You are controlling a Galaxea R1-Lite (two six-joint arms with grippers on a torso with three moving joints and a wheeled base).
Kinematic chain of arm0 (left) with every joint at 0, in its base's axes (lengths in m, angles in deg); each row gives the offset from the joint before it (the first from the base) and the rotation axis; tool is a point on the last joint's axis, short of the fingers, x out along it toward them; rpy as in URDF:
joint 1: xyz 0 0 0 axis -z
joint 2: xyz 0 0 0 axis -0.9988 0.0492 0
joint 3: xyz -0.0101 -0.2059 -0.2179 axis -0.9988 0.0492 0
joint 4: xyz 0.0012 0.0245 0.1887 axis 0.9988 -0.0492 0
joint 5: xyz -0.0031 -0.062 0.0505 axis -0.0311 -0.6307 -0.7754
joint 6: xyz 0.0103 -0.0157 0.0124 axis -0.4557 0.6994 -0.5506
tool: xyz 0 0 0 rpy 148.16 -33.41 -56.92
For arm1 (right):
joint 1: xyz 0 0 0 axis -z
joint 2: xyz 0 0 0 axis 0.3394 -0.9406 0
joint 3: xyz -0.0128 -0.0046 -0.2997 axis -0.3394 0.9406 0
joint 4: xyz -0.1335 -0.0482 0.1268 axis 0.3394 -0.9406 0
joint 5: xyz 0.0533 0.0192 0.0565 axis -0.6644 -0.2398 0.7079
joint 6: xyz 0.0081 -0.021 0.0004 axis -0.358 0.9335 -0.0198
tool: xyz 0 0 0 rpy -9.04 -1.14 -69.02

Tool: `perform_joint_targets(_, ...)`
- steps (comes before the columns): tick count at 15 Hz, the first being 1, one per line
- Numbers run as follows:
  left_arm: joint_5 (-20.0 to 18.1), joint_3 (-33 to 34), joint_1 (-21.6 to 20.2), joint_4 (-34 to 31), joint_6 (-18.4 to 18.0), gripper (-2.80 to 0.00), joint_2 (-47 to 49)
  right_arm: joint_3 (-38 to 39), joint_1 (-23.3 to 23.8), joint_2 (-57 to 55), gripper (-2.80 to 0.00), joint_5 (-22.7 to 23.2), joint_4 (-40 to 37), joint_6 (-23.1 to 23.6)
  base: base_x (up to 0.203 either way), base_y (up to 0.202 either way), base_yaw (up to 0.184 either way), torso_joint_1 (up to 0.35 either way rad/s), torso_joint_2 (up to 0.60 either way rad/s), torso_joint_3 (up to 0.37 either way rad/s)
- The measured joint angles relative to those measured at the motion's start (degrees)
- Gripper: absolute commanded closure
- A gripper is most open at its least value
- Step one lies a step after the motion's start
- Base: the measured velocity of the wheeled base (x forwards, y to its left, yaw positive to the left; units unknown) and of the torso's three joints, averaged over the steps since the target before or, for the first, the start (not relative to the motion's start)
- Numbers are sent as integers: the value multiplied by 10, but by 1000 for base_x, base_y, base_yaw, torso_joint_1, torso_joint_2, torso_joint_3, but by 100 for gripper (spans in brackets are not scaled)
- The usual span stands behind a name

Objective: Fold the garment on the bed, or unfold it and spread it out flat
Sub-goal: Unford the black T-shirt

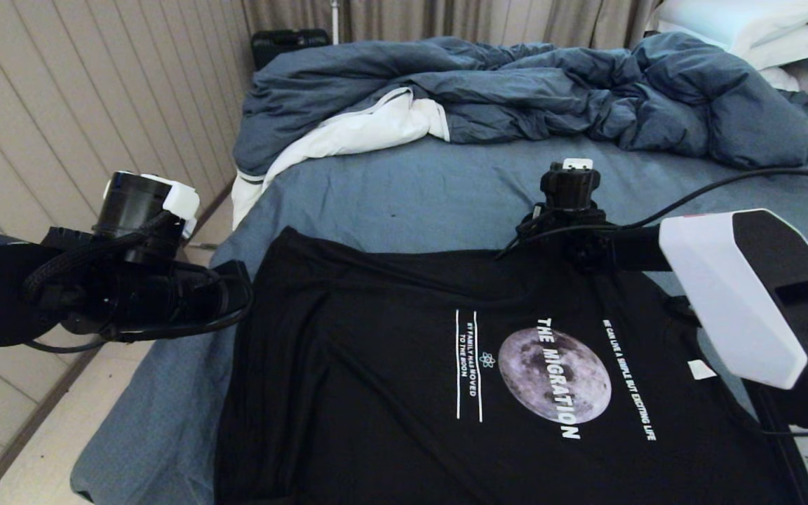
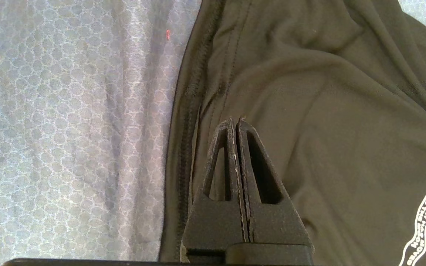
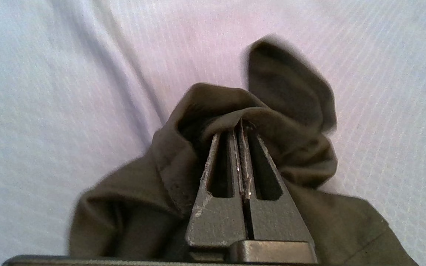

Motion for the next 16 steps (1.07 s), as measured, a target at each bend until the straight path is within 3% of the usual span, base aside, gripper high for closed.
perform_joint_targets(7,0,-1,0,0,8,0,-1,-1,3,28,0,-42,74,35,0,0,0,0,0,0)
perform_joint_targets(11,0,-1,0,0,8,0,-6,12,24,78,0,-61,68,36,0,0,0,0,0,0)
perform_joint_targets(14,0,1,0,0,7,0,-13,54,63,136,0,-44,-4,35,0,0,0,0,0,0)
perform_joint_targets(16,-3,5,0,0,6,0,-16,83,103,172,0,5,-101,14,0,0,0,0,0,0)
